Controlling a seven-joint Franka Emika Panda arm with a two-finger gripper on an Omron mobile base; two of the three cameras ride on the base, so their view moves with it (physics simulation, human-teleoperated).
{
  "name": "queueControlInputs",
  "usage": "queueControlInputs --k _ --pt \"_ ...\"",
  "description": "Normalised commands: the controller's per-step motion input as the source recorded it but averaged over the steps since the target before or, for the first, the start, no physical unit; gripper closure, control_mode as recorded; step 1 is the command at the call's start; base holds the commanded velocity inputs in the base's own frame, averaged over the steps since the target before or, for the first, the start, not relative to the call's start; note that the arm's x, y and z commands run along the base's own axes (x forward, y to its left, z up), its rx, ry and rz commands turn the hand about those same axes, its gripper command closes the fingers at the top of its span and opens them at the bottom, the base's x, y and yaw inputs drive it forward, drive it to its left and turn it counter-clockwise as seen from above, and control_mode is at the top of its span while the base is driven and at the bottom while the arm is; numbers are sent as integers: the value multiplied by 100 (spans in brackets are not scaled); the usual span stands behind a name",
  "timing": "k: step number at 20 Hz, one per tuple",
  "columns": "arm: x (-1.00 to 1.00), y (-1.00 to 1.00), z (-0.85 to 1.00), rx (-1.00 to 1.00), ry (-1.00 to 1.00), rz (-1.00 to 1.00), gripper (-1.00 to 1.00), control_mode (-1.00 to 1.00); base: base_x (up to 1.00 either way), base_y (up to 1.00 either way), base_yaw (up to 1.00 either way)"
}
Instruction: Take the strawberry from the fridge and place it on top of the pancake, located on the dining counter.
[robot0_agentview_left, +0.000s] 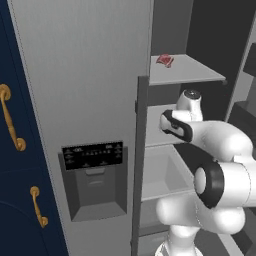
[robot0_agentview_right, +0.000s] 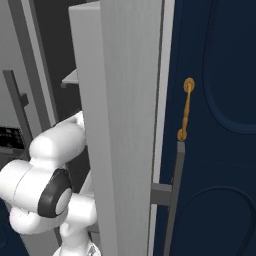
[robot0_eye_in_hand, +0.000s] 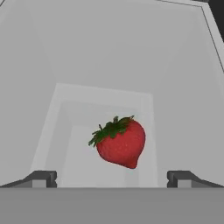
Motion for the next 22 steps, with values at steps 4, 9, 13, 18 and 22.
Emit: queueControlInputs --k 4,9,13,18,22 --pt "32 -7 -15 0 0 4 -100 -100 0 0 0" --pt "29 0 -16 0 0 5 -100 -100 0 0 0" --pt "7 0 -17 0 0 4 -100 -100 0 0 0" --pt "0 0 -25 0 0 1 -100 -100 0 0 0" --pt "0 0 -13 0 0 0 -100 -100 0 0 0"
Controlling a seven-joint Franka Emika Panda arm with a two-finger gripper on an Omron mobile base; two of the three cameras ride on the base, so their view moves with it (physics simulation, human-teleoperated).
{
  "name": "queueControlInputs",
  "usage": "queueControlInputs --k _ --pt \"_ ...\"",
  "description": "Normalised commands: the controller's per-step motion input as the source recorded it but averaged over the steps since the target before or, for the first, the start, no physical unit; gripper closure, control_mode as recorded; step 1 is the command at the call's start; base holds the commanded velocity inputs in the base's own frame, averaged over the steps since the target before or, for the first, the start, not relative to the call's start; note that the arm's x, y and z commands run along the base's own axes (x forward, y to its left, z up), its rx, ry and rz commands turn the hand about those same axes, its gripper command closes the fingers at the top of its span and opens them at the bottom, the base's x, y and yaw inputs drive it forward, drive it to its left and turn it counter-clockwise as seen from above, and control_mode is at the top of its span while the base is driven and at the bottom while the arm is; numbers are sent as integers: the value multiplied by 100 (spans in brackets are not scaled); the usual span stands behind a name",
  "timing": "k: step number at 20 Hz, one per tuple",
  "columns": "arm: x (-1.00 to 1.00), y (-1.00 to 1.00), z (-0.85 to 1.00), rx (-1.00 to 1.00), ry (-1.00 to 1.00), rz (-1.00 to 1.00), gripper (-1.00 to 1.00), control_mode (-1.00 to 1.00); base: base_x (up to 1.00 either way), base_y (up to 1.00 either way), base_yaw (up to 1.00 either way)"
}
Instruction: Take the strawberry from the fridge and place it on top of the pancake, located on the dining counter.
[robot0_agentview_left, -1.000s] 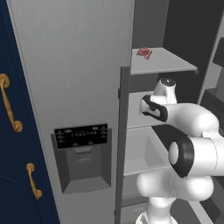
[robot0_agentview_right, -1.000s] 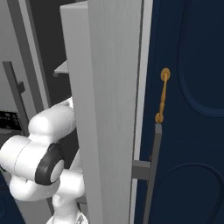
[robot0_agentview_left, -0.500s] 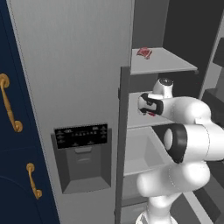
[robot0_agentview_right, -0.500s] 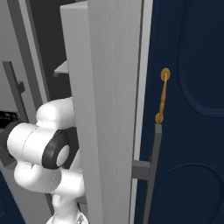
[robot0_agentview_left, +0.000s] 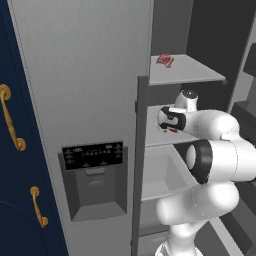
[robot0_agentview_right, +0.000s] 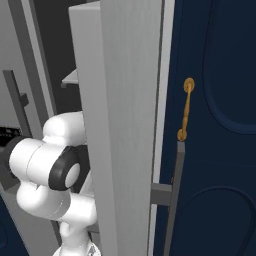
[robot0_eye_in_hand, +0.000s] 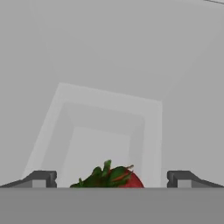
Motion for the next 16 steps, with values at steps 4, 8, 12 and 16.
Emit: queueControlInputs --k 4,8,12,16 --pt "0 0 -24 0 0 0 -100 -100 0 0 0" --pt "0 2 -29 0 0 0 100 -100 0 0 0" --pt "-3 0 -15 0 0 0 100 -100 0 0 0" --pt "-22 0 -2 0 -2 -2 100 -100 0 0 0"
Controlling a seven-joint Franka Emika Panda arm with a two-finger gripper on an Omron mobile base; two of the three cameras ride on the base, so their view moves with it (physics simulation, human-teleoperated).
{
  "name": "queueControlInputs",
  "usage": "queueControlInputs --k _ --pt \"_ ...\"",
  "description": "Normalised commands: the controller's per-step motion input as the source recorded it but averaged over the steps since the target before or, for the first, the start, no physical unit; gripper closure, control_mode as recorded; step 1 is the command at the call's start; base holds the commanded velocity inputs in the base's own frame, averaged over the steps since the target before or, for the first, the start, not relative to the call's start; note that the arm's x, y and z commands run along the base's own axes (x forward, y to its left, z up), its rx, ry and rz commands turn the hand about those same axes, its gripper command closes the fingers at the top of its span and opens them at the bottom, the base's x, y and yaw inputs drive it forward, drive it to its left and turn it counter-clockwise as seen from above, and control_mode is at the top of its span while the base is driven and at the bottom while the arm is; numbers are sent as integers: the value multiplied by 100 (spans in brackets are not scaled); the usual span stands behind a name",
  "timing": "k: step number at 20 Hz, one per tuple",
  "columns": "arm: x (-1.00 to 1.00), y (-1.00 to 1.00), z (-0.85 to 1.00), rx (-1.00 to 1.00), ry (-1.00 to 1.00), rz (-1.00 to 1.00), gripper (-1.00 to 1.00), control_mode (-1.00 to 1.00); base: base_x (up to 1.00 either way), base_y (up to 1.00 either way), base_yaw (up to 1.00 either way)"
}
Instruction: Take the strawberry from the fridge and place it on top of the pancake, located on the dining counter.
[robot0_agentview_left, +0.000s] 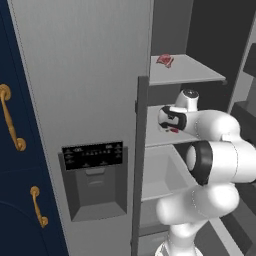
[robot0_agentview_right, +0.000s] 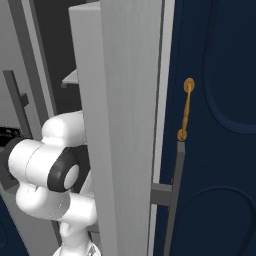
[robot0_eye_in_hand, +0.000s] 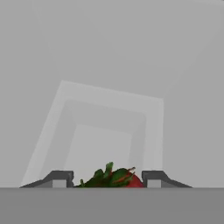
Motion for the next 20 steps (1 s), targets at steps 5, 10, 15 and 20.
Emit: queueControlInputs --k 5,10,15,20 --pt "-36 0 4 6 -1 -14 100 -100 0 0 0" --pt "-62 11 26 5 -2 -21 100 -100 0 0 0" --pt "-77 18 24 0 -1 -20 100 -100 0 0 0" --pt "-90 10 27 0 0 -10 100 -100 0 0 0"
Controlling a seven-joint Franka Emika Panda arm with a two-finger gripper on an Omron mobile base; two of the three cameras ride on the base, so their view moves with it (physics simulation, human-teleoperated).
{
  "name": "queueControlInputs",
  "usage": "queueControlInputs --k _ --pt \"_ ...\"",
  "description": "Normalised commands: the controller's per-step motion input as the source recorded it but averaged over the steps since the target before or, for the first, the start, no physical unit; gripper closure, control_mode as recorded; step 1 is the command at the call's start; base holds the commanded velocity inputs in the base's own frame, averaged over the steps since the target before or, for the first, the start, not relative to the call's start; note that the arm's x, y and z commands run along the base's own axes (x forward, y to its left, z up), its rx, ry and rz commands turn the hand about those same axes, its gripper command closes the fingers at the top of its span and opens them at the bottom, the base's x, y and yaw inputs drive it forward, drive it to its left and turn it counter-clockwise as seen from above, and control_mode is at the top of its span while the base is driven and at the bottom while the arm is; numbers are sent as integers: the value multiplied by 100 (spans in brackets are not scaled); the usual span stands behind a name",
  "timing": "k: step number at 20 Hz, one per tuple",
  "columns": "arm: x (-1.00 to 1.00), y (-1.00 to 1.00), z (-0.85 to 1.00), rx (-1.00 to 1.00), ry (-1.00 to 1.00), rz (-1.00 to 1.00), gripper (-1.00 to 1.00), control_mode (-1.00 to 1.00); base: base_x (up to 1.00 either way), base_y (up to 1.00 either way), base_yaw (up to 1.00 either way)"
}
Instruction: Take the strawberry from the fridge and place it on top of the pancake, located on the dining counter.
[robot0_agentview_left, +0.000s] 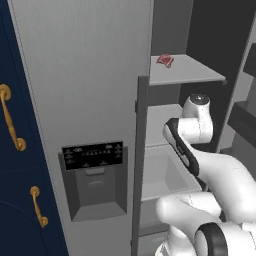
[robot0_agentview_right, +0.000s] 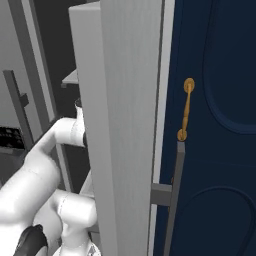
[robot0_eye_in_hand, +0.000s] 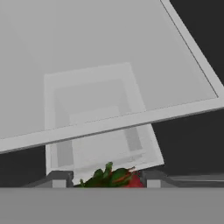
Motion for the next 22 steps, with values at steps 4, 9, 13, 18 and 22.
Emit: queueControlInputs --k 4,9,13,18,22 --pt "-100 16 26 3 0 0 100 -100 0 0 0" --pt "-90 36 30 6 0 -3 100 -100 0 0 0" --pt "-87 26 52 1 2 -5 100 -100 0 0 0" --pt "-83 2 38 3 0 0 100 -100 0 0 0" --pt "-77 4 34 1 0 0 100 -100 0 0 0"
